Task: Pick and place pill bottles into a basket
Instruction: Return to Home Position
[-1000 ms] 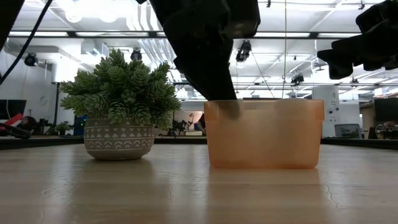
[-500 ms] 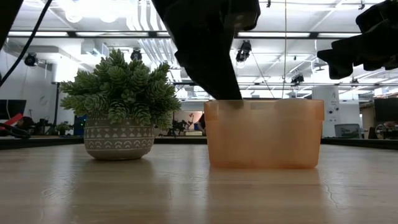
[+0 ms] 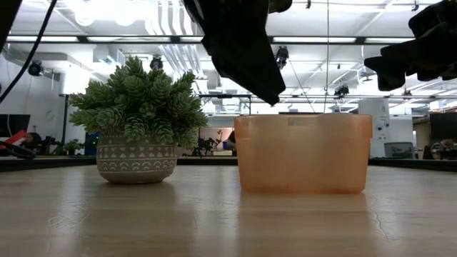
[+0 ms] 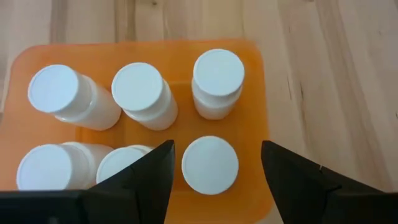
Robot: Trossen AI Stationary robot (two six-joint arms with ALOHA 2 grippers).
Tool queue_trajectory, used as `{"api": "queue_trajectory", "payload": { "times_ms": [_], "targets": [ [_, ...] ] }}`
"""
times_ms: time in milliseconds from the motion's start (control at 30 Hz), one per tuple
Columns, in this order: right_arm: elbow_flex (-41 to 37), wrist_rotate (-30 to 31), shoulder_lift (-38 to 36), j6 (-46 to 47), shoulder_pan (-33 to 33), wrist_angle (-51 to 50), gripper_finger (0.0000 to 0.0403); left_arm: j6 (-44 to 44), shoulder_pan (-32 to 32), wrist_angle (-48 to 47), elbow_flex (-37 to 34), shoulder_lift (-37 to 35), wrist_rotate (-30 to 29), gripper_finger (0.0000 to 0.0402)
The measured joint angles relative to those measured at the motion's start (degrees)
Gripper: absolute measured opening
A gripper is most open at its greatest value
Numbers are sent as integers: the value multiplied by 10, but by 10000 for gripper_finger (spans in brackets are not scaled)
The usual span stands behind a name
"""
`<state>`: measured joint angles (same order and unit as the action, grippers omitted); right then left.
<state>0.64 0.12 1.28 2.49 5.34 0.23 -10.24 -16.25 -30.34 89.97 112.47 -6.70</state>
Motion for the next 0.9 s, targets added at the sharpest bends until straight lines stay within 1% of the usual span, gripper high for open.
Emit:
{"api": "queue_trajectory", "payload": {
  "times_ms": [333, 467, 533, 667, 800, 900],
  "targets": [
    [0, 0, 0, -1, 0, 0, 172, 2, 1, 27, -5, -2, 0, 221],
    [0, 0, 0, 0, 0, 0, 171, -12, 2, 104, -25, -2, -8, 221],
    [0, 0, 0, -1, 0, 0, 173, -6, 0, 116, -35, -2, -6, 221],
    [0, 0, 0, 0, 0, 0, 173, 55, 1, 119, -51, -3, 23, 221],
    [0, 0, 0, 0, 0, 0, 171, 92, 19, 157, -60, -9, 40, 221],
    [0, 0, 0, 0, 0, 0, 173, 104, 42, 185, -57, -10, 92, 221]
  ]
}}
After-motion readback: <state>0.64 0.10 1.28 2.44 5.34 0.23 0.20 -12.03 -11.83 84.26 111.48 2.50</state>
